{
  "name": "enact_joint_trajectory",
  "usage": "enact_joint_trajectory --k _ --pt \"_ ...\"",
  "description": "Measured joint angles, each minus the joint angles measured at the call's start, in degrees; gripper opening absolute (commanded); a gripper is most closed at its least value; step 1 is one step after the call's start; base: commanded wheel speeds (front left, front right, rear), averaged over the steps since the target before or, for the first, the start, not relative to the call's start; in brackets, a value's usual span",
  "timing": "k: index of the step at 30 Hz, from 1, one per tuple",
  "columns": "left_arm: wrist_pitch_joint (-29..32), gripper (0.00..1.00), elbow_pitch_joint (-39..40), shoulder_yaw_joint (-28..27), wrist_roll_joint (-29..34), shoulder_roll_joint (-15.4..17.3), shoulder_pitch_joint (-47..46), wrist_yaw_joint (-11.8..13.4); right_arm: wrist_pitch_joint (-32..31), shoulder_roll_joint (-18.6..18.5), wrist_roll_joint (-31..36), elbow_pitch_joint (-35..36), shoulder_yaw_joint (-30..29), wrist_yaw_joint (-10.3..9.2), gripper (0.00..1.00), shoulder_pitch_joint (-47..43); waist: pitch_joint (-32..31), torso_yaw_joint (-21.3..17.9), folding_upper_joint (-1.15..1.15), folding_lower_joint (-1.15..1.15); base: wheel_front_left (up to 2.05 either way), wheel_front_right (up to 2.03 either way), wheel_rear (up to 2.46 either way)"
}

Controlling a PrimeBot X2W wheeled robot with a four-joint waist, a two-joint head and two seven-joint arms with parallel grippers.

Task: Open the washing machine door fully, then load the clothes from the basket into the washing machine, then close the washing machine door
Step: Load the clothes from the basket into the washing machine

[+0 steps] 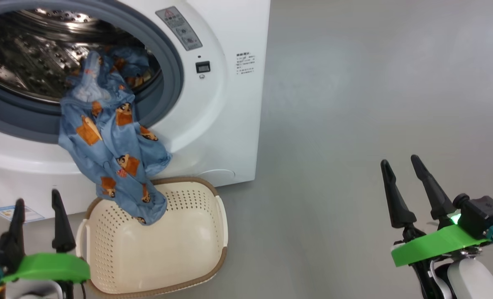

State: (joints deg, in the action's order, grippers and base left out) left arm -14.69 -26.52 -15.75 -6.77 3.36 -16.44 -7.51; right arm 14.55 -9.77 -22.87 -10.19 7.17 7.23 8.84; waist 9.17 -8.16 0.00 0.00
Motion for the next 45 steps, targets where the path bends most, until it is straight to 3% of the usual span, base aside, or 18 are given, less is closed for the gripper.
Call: enact_joint_trajectory --k 18,45 --pt "0.00 1.00 9.34 0.55 0.33 -1.02 12.67 0.00 0.00 -0.76 0.00 0.22 -1.75 0.00 1.00 -2.64 -2.61 1.43 0.00 0.00 0.00 0.00 0.00" --pt "0.00 1.00 8.73 2.75 -1.76 -1.07 11.93 0.57 0.00 -0.73 0.00 1.13 -2.12 0.00 1.00 -2.36 1.03 1.27 0.00 0.00 0.00 0.00 0.00"
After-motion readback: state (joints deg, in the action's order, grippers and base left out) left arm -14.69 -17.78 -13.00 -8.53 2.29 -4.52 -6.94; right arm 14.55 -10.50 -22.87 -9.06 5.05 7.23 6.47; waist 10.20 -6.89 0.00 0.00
